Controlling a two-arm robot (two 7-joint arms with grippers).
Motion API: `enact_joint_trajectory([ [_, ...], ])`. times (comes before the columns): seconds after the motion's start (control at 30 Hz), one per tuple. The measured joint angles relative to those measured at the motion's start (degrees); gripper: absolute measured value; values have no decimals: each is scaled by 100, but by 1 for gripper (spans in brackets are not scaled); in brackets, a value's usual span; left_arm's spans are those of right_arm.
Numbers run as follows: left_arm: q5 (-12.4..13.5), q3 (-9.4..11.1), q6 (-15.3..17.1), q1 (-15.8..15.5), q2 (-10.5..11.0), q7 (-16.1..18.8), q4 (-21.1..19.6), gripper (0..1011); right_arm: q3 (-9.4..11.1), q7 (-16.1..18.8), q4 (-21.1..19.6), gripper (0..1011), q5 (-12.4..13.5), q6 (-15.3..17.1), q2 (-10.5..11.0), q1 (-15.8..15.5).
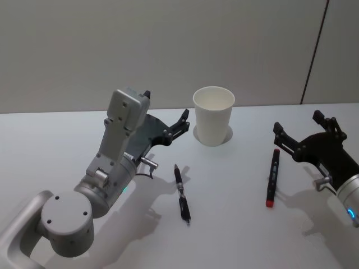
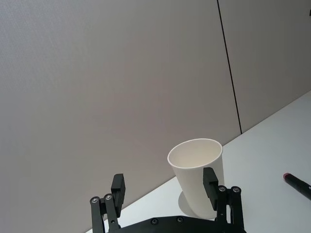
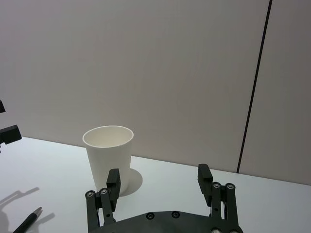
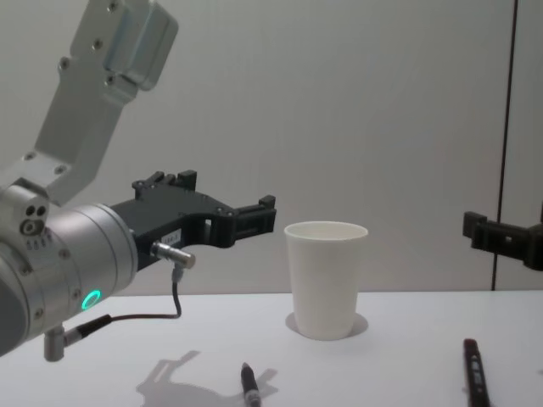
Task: Place the pen into the pen holder.
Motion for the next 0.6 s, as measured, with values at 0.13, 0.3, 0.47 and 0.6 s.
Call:
enact_joint_trajectory([
  [0.13,0,0,0,0,0,0,0,1001,0,0,0,1002,0,0,0,0],
  [0.3,0,0,0,0,0,0,0,1001,0,0,0,1002,0,0,0,0],
  [0.47,0,0,0,0,0,0,0,1001,0,0,0,1002,0,0,0,0],
  [0.6,0,0,0,0,0,0,0,1001,0,0,0,1002,0,0,0,0],
])
